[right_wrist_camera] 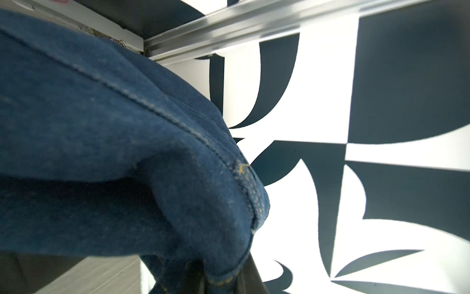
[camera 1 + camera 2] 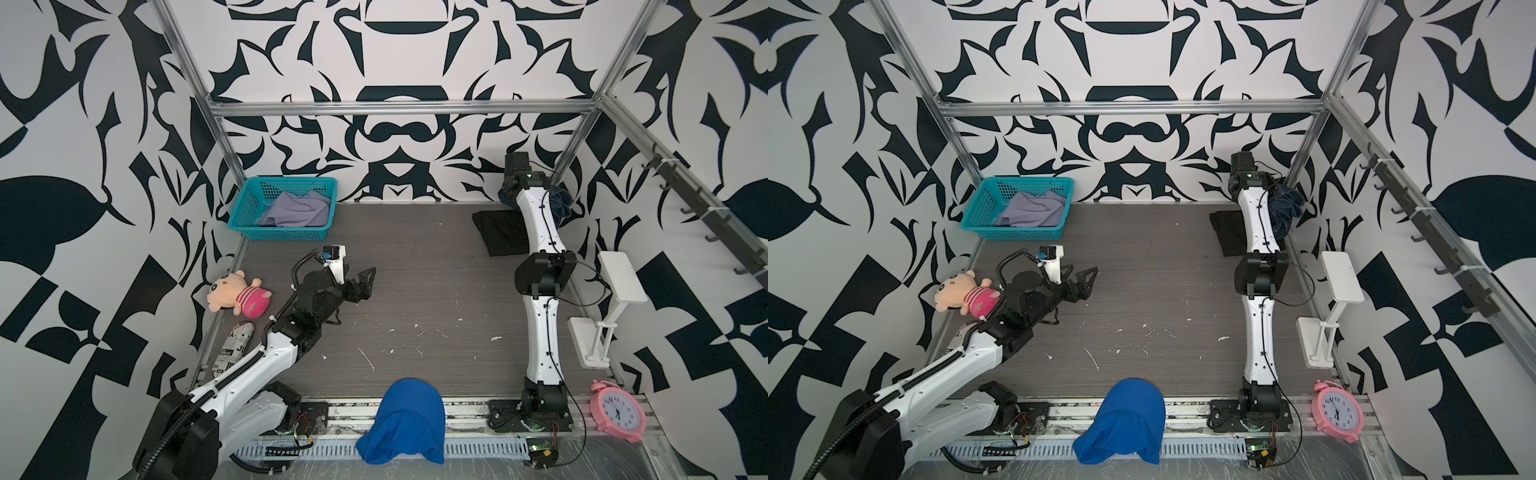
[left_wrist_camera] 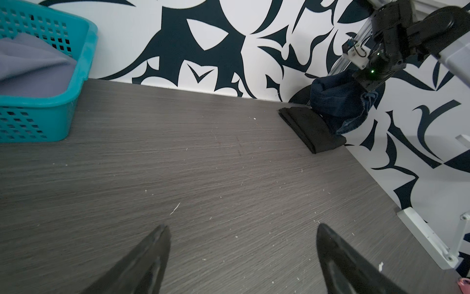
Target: Fold and stack the skirts
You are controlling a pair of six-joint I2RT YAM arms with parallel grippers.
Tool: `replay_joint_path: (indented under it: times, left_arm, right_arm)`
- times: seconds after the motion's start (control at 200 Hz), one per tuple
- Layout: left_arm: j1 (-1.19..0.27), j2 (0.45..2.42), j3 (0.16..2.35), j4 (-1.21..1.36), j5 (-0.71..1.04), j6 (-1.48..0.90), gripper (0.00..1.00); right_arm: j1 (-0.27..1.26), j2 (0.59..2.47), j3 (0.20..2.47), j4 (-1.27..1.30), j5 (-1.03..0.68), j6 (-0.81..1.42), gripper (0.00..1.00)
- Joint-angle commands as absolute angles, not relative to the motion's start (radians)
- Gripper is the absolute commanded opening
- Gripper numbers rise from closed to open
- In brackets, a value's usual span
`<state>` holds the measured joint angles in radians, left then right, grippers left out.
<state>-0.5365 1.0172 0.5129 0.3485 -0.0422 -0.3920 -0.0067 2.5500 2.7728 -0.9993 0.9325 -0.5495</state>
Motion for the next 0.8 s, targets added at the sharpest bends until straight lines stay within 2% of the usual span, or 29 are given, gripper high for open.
replay_joint_path:
  times: [0.0,0.26,0.795]
  left_arm:
    - [-0.533,1.020,0.533,0.342,-0.032,-0.387,0.92]
    - [-0.532,0.968,0.511,0.318,-0.040,-0.402,0.92]
    - [-0.532,0.956,0.512,0.276,-0.050,-0.379,0.92]
  right_arm:
    - [0.018,2.418,2.719,-0.978,0.976,-0.427,0.00]
    - [0.046,2.416,2.587,-1.028,0.952,-0.188,0.00]
    - [0.145,2.532,2.445,-1.081,0.987,-0.012,0.00]
